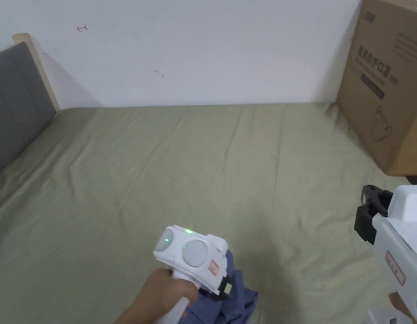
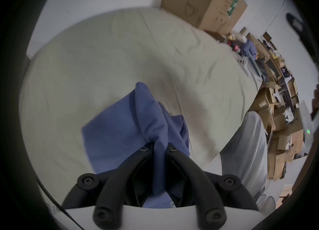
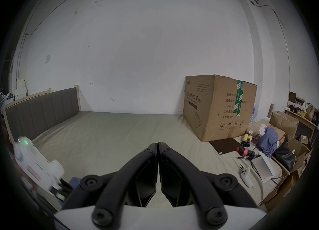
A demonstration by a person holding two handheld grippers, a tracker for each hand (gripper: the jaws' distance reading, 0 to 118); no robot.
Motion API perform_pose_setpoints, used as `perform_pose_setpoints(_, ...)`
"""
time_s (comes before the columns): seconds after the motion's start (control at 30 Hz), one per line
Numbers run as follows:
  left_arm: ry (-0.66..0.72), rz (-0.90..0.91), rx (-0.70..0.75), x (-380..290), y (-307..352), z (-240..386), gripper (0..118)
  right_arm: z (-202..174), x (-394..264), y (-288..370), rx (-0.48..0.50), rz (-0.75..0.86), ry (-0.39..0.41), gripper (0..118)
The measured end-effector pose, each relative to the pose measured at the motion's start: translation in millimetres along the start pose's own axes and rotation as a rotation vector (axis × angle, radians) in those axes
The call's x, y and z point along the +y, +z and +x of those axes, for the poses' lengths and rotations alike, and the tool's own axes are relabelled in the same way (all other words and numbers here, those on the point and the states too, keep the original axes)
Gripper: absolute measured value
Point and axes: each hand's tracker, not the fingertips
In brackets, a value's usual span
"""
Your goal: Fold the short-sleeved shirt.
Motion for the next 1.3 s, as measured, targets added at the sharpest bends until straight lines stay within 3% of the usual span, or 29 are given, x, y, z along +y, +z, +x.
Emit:
perform_pose_setpoints(0.13, -0.033, -0.068, 0.069, -5, -52, 20, 11, 9, -2, 4, -0.023, -0.002, -0.006, 1)
perform_pose_setpoints(0.27, -0.034, -0.049, 0.098, -10, -56, 28, 15, 16, -2, 7, -0.04, -0.006, -0.004, 1)
perform_pose_setpoints(0.33, -0.044, -0.028, 0.091, -10, -46, 28, 35, 19, -3, 7, -0.047, -0.005, -0.004, 1)
perform_pose_setpoints(0.4, -0.008, 0.037, 0.028, -11, -29, 24, 40, 20, -2, 6, -0.051, -0.005, -0.007, 1)
perform_pose_setpoints(0.43, 0.027, 0.069, -0.002, -12, -18, 22, 68, 20, -2, 6, -0.051, -0.003, -0.01, 1)
perform_pose_setpoints(0.47, 0.057, 0.108, -0.014, -13, -7, 19, 87, 19, -1, 7, -0.052, -0.001, -0.011, 1)
perform_pose_setpoints(0.5, 0.071, 0.161, -0.016, -15, 5, 17, 101, 17, 0, 7, -0.051, 0.001, -0.012, 1)
perform_pose_setpoints(0.53, 0.08, 0.231, -0.017, -17, 22, 14, 107, 16, 1, 7, -0.051, 0.003, -0.011, 1)
perform_pose_setpoints(0.77, 0.076, 0.612, 0.181, -54, 81, -2, 107, 7, 6, 6, -0.035, 0.013, -0.016, 1)
perform_pose_setpoints(0.83, 0.088, 0.67, 0.224, -62, 77, -9, 104, 4, 6, 6, -0.028, 0.012, -0.017, 1)
perform_pose_setpoints(0.87, 0.099, 0.694, 0.233, -68, 74, -13, 96, 2, 7, 6, -0.025, 0.011, -0.015, 1)
perform_pose_setpoints(0.9, 0.102, 0.715, 0.221, -73, 71, -16, 82, 1, 7, 6, -0.022, 0.011, -0.012, 1)
perform_pose_setpoints(0.97, 0.108, 0.749, 0.186, -79, 60, -23, 28, 0, 7, 6, -0.018, 0.01, -0.007, 1)
perform_pose_setpoints(1.0, 0.109, 0.736, 0.194, -81, 54, -23, 11, 1, 6, 6, -0.017, 0.009, -0.005, 1)
perform_pose_setpoints(1.03, 0.117, 0.709, 0.205, -80, 46, -22, 3, 1, 5, 5, -0.016, 0.008, -0.004, 1)
perform_pose_setpoints(1.3, 0.111, 0.587, 0.083, -85, -11, -4, 0, 7, 3, 3, -0.027, -0.001, -0.004, 1)
